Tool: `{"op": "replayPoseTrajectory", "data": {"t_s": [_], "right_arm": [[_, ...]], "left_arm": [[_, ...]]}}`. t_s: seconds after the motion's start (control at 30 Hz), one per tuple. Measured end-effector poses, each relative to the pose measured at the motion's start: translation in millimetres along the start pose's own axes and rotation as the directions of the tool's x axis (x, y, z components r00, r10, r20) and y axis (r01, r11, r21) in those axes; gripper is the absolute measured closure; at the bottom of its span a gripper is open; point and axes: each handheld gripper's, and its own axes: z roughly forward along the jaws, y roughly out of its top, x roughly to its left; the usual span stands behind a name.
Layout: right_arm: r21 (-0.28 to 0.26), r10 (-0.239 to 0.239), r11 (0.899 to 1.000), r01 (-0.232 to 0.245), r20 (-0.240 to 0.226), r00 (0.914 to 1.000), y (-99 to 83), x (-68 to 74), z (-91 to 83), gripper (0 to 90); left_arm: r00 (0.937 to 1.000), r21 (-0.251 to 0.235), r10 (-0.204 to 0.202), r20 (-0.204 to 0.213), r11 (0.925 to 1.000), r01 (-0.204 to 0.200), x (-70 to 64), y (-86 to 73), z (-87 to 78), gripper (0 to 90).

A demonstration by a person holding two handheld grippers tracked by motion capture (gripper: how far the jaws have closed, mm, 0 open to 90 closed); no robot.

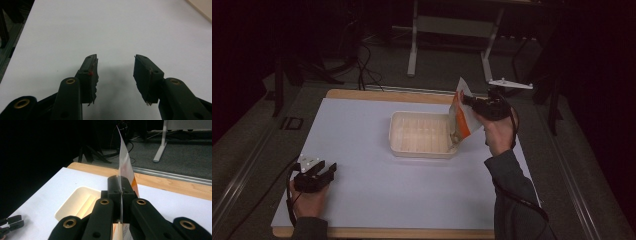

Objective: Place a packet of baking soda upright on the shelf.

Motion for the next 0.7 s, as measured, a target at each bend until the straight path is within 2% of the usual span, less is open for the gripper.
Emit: {"op": "replayPoseTrajectory", "data": {"t_s": [0.27,0.7], "right_arm": [[0.000,-0.013,1.000,0.013,0.011,0.9999,-3.6,-1.3,2.7,90.0],[0.005,0.005,1.000,-0.005,0.018,0.9998,-13.2,-4.1,12.3,90.0]], "left_arm": [[1.0000,0.001,-0.001,0.001,1.0000,0.001,0.1,-0.2,0.2,53.8],[1.0000,0.005,0.002,0.003,1.0000,-0.002,0.0,-0.2,0.3,53.8]]}}
